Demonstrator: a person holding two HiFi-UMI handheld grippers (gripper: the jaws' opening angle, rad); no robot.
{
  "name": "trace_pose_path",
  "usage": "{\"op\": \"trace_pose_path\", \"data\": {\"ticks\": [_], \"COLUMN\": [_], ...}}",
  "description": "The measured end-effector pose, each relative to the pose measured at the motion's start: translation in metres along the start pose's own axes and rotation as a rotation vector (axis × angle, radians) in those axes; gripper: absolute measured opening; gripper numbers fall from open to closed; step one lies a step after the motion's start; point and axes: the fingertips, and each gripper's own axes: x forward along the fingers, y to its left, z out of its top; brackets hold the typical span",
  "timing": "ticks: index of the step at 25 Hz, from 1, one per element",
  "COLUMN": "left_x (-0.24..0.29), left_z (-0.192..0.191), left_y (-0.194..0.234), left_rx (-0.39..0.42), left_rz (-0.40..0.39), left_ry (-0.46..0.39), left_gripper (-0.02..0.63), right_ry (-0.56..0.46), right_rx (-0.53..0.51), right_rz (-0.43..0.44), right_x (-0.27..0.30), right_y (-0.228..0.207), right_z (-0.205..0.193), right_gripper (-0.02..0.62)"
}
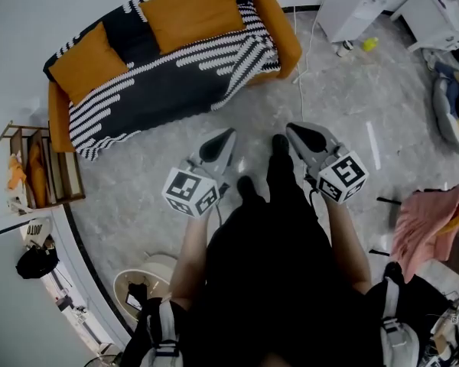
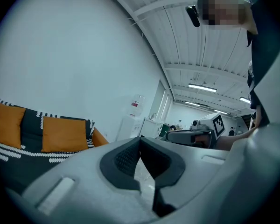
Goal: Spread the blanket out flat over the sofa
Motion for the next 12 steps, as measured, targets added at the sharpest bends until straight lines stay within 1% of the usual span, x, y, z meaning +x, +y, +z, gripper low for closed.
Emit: {"op": "trace_pose_path", "data": {"ticks": [5,8,12], "left_x": [0.036,0.063,0.106], "left_z": [0.015,0.027,0.042], "left_y": [0.012,0.018,0.025], "left_rx": [0.002,0.014,0.021], "left_rz": [0.042,0.063,0.091], "left_ry": [0.023,0.030,0.018], "left_gripper": [0.011,0.011,0.011], "right_ry": [-0.014,-0.019,-0.009], "right_rx": [0.040,0.060,0.079], "right_rz": [0.032,0.068,0.125], "right_x": [0.014,0.026,0.043], "right_y": [-0.044,-0.073,-0.113], "right_z": [0.010,0.017,0.024], "right_gripper": [0.003,0.003,0.003]}}
